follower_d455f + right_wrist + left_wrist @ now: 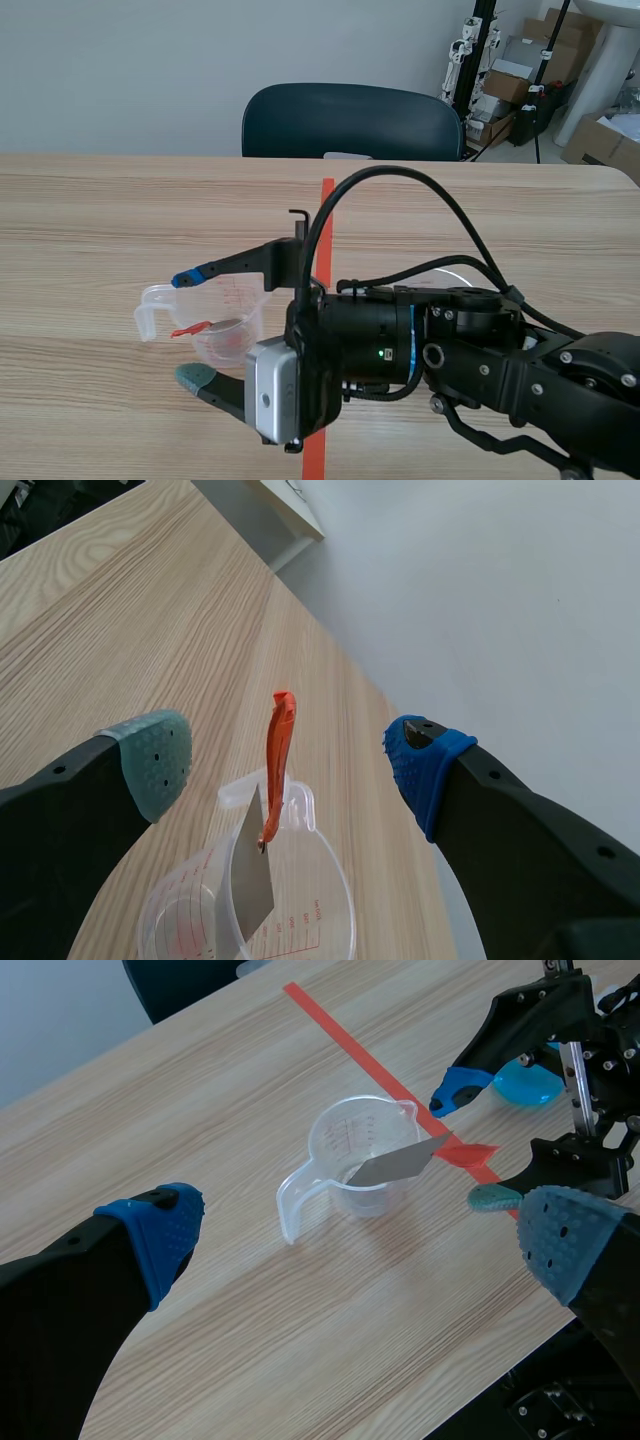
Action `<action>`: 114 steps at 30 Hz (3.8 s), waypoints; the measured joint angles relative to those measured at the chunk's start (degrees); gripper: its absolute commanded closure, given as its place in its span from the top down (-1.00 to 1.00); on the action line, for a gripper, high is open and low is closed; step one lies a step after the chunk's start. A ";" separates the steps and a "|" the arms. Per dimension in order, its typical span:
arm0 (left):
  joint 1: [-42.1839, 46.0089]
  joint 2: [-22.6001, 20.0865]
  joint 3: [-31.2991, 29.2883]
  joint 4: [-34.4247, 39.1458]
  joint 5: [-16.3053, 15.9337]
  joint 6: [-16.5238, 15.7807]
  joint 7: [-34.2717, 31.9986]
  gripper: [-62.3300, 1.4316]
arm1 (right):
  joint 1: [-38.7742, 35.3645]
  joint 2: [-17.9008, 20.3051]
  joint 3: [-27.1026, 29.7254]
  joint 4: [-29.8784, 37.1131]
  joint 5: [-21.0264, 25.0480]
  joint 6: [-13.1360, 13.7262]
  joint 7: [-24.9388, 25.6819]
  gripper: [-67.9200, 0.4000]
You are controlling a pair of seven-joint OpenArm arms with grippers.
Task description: Do the redox reaction experiment. lift the metal plate out of the left beaker
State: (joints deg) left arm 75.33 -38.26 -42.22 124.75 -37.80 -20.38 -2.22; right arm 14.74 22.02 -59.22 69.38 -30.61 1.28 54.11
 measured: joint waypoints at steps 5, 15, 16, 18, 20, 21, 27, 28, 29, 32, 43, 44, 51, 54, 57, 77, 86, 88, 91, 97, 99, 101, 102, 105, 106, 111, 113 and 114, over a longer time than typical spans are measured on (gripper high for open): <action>0.02 0.00 0.00 0.00 0.00 0.00 0.00 1.00 | 0.00 -0.61 0.00 0.00 0.00 0.00 0.02 0.21; 0.02 0.00 0.00 0.00 0.00 0.09 0.00 1.00 | 0.00 -0.76 0.00 0.00 -0.42 0.02 -0.24 -0.25; 0.02 0.00 0.00 0.00 0.00 0.11 0.00 1.00 | 0.00 -0.79 0.00 0.00 -0.50 0.02 -0.26 -0.35; 0.02 0.00 0.00 0.00 0.00 0.15 0.00 1.00 | 0.00 -0.76 0.00 0.00 -0.48 0.00 -0.26 -0.54; 0.02 0.00 0.00 0.00 0.00 0.15 0.00 1.00 | 0.00 -0.79 0.00 0.00 -0.50 0.00 -0.31 -0.67; 0.02 0.00 0.00 0.00 0.00 0.15 0.00 1.00 | 0.00 -0.76 0.00 0.00 -0.61 0.00 -0.39 -0.72; 0.02 0.00 0.00 0.00 0.00 0.15 0.00 1.00 | 0.00 -0.76 0.00 0.00 -1.01 0.02 -0.39 -0.92; 0.02 0.00 0.00 0.00 0.00 0.15 0.00 1.00 | 0.00 -0.76 0.00 0.00 -1.01 0.02 -0.39 -0.95; 0.02 0.00 0.00 0.00 0.00 0.15 0.00 1.00 | 0.00 -0.76 0.00 0.00 -1.01 0.02 -0.39 -0.98; 0.02 0.00 0.00 0.00 0.00 0.15 0.00 1.00 | 0.00 -0.76 0.00 0.00 -1.01 0.02 -0.42 -0.99; 0.02 0.00 0.00 0.00 0.00 0.15 0.00 1.00 | 0.00 -0.79 0.00 0.00 -0.98 0.02 -0.63 -0.99; 0.02 0.00 0.00 0.00 0.00 0.15 0.00 1.00 | 0.00 -0.79 0.00 0.00 -0.98 0.02 -0.63 -0.99; 0.02 0.00 0.00 0.00 0.00 0.15 0.00 1.00 | -0.02 -0.92 0.00 0.00 3.13 0.85 -1.97 -0.99; 0.02 0.00 0.00 0.00 0.00 0.15 0.00 1.00 | 0.00 -0.94 0.00 0.00 6.67 1.57 -2.97 -0.99; 0.02 0.00 0.00 0.00 0.00 0.15 0.00 1.00 | -0.02 -1.49 0.00 0.00 9.62 2.62 -4.68 -0.99; 0.02 0.00 0.00 0.00 0.00 0.15 0.00 1.00 | 0.46 -4.39 5.14 0.00 32.30 15.54 -14.71 -0.99; 0.02 0.00 0.00 0.00 0.00 0.15 0.00 1.00 | 1.14 -5.16 8.33 0.00 39.71 19.41 -20.26 -0.99; 0.02 0.00 0.00 0.00 0.00 0.15 0.00 1.00 | 1.64 -5.33 8.33 0.00 42.36 19.65 -21.70 -0.99; 0.02 0.00 0.00 0.00 0.00 0.15 0.00 1.00 | 2.40 -5.33 8.33 0.00 44.35 20.00 -22.58 -0.99; 0.02 0.00 0.00 0.00 0.00 0.15 -0.02 1.00 | 2.84 -5.53 8.33 0.00 44.35 20.55 -25.03 -0.99; 0.02 0.00 0.00 0.00 0.00 0.15 0.02 1.00 | 2.84 -5.53 8.33 0.13 44.35 20.57 -25.27 -0.99; 0.02 0.00 0.00 0.00 0.00 0.15 0.00 1.00 | 2.84 -5.51 8.33 0.90 44.39 20.59 -26.86 -0.99; 0.02 0.00 0.00 0.00 0.00 0.15 0.00 1.00 | 2.84 -5.51 8.33 1.44 44.83 20.61 -28.02 -0.99; 0.02 0.00 0.00 0.00 0.00 0.15 0.00 1.00 | 2.84 -5.51 8.33 3.21 46.18 20.61 -31.69 -0.99; 0.02 0.00 0.00 0.00 0.00 0.15 0.00 1.00 | 2.84 -5.49 8.33 4.02 46.77 20.61 -33.14 -0.99; 0.02 0.00 0.00 0.00 0.00 0.15 0.00 1.00 | 2.84 -5.09 8.33 9.46 50.27 20.63 -39.47 -0.99; 0.02 0.00 0.00 0.00 0.00 0.15 0.00 1.00 | 2.84 -4.70 8.33 12.13 50.84 20.61 -41.62 -0.99; 0.02 0.00 0.00 0.00 0.00 0.15 0.00 1.00 | 2.84 -4.42 8.33 13.46 51.91 20.63 -43.12 -0.99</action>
State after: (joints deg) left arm 75.35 -38.26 -42.22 124.75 -37.80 -20.23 -2.22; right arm 17.58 17.61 -50.89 82.85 21.30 21.91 10.98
